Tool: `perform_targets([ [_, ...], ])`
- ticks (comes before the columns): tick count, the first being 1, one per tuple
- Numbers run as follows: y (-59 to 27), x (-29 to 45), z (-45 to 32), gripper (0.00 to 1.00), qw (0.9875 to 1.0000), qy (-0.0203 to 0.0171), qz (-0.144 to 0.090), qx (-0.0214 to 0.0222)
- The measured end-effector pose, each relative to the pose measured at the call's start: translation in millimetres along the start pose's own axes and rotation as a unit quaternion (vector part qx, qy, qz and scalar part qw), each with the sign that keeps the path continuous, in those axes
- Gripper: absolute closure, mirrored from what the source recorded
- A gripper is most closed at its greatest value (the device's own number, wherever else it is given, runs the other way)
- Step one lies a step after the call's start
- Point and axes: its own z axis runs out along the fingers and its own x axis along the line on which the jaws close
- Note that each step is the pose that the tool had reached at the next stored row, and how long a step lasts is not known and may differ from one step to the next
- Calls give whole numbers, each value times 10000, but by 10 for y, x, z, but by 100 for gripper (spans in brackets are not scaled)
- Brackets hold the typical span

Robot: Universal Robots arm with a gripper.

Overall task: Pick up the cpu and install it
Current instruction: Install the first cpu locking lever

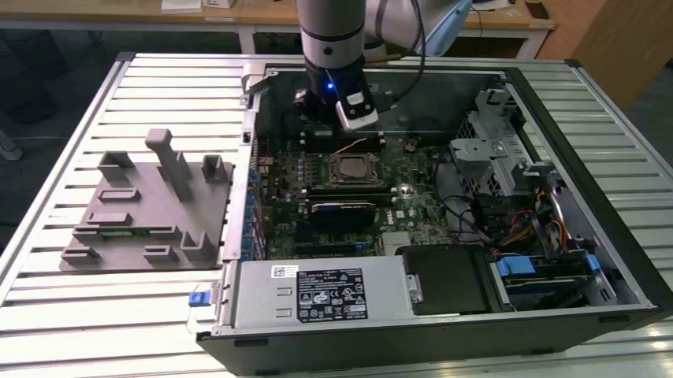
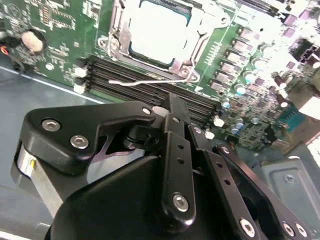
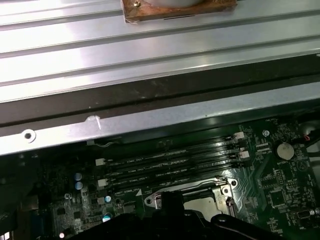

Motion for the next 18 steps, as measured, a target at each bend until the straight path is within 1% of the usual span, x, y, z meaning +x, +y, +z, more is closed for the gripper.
perform_targets([
  [2, -1, 0, 9, 89, 10000, -54, 56, 8],
  [6, -5, 1, 28, 89, 9997, -128, 222, 30],
  [8, -7, 1, 41, 89, 9994, -155, 305, 38],
  [11, -6, -7, 59, 89, 9990, -181, 417, 49],
  [18, 22, -54, 106, 89, 9979, -220, 606, 67],
])
